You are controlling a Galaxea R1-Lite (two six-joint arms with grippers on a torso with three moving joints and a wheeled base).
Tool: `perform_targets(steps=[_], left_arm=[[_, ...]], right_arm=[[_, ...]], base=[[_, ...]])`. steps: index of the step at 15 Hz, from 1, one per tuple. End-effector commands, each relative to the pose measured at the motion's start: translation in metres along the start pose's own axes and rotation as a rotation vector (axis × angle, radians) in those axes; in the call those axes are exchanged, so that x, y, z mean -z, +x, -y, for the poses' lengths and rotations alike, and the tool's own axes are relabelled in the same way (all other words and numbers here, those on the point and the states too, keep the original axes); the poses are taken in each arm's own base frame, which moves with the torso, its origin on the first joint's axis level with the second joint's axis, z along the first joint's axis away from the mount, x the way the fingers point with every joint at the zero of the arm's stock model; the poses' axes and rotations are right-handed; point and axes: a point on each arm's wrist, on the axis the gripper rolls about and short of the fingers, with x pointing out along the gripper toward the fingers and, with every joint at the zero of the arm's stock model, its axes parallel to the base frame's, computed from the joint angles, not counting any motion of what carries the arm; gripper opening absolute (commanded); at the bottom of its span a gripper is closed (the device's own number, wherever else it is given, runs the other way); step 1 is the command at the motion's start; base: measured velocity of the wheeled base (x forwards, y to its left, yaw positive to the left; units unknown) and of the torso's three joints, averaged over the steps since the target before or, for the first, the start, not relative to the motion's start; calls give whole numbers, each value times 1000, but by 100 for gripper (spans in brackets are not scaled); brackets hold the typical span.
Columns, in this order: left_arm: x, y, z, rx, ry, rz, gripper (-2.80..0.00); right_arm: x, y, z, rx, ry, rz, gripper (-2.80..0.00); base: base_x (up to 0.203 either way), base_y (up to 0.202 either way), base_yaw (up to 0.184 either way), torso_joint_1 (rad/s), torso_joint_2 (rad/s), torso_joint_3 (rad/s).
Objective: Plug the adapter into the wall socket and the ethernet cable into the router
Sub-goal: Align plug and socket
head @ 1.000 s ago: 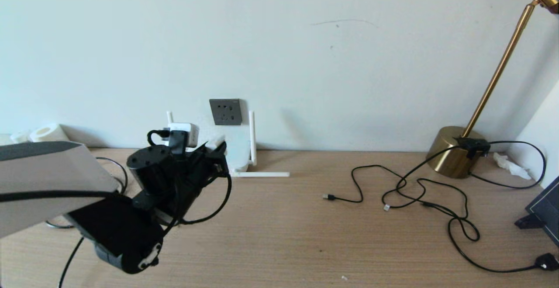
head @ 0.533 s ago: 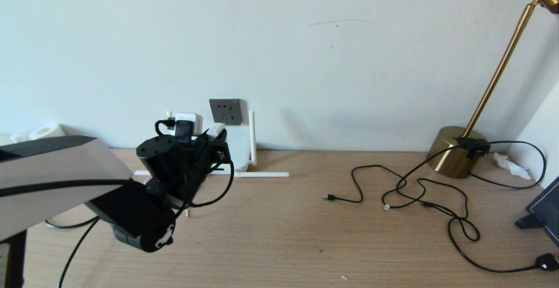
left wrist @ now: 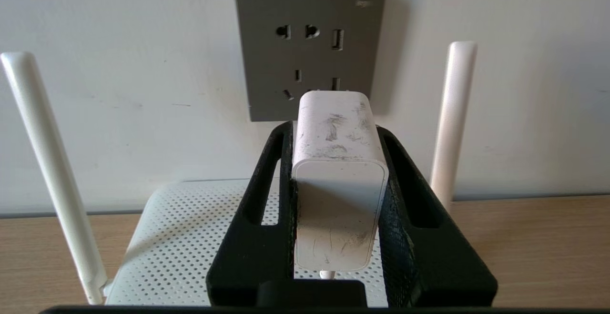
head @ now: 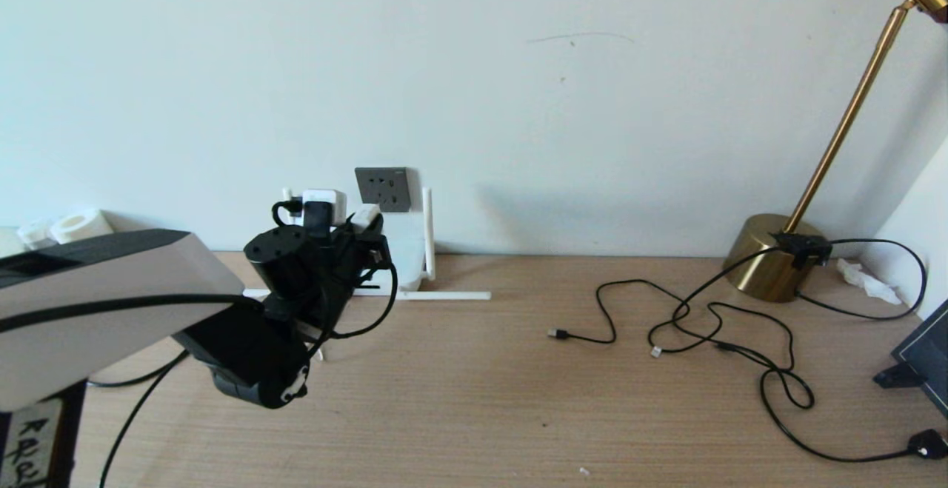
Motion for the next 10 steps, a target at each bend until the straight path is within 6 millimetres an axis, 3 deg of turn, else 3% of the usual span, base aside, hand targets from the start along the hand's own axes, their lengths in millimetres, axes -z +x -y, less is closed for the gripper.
perform_targets(steps=[1, 10], left_arm=[[2, 1, 0, -3, -1, 2, -280], [-4, 20, -12, -45, 9, 71, -280]], right_arm=[[0, 0, 0, 0, 0, 1, -280], [0, 0, 0, 0, 0, 1, -280]], base=[[0, 0, 0, 0, 0, 0], [0, 0, 0, 0, 0, 0]])
